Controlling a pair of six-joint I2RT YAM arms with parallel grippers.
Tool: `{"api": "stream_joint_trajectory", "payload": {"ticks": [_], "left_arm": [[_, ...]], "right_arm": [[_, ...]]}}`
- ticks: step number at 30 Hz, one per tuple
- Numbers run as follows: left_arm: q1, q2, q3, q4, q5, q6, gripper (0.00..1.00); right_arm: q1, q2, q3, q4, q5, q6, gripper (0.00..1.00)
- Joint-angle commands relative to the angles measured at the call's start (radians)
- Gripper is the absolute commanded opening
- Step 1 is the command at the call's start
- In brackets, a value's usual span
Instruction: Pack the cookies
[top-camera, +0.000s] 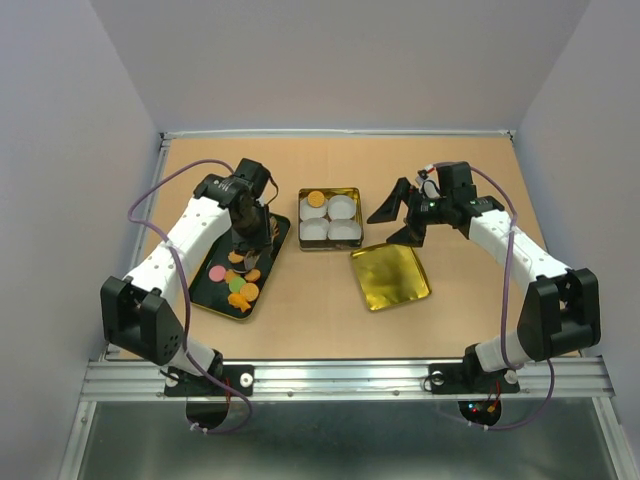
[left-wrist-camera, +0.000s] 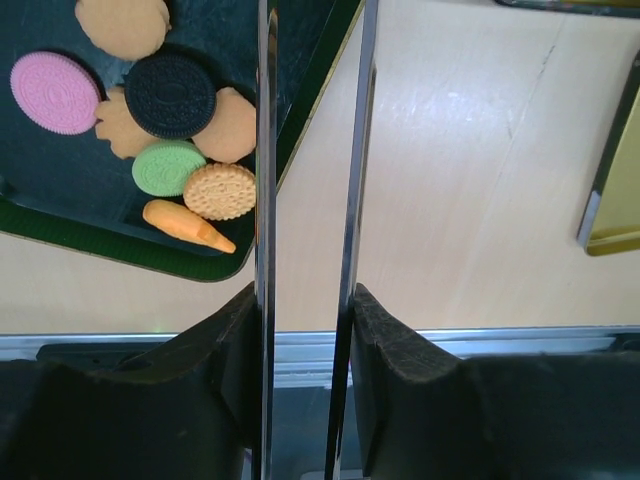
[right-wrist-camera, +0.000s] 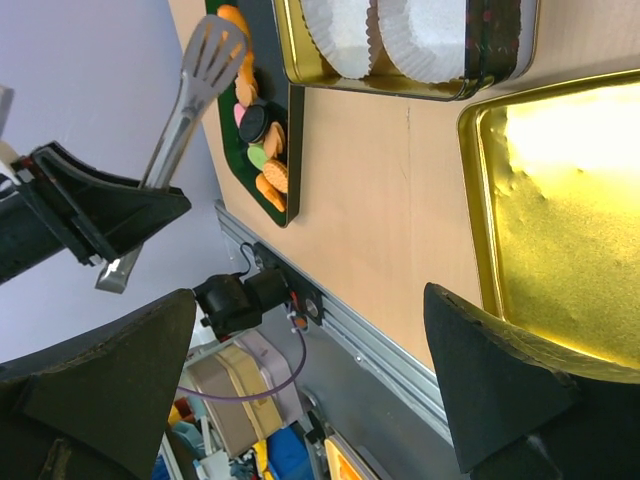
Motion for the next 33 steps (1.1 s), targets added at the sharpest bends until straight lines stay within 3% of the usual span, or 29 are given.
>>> {"api": "stream_joint_trajectory", "payload": {"ticks": [1,8,16,19,33], "left_arm": [[-0.004,0.01,0.105,-0.055,-0.016,0.02,0.14],[-0.016,0.055,0.217,-0.059,0.01,0.026,0.13],[-0.117,0.104,0.275,0.017,0.088,0.019,0.06],[-0.161,0.131,0.278,0.028,0.082,0.01,0.0],[-0.198,0.162,0.208,0.068,0.013,-0.012,0.0]], "right_arm": [[-0.008,-0.03,0.027,-0.011,0.008,-0.029,1.0],[-0.008,-0.028,0.033,-0.019,0.008,-0.041,1.0],[-0.014,-0.024,0.035,-0.025,0.008,-0.046,1.0],[-0.014,-0.024,0.038,-0.025,0.01,-0.051,1.0],[-0.022,-0.022,0.039,-0.042,0.011,-0.06,1.0]]}}
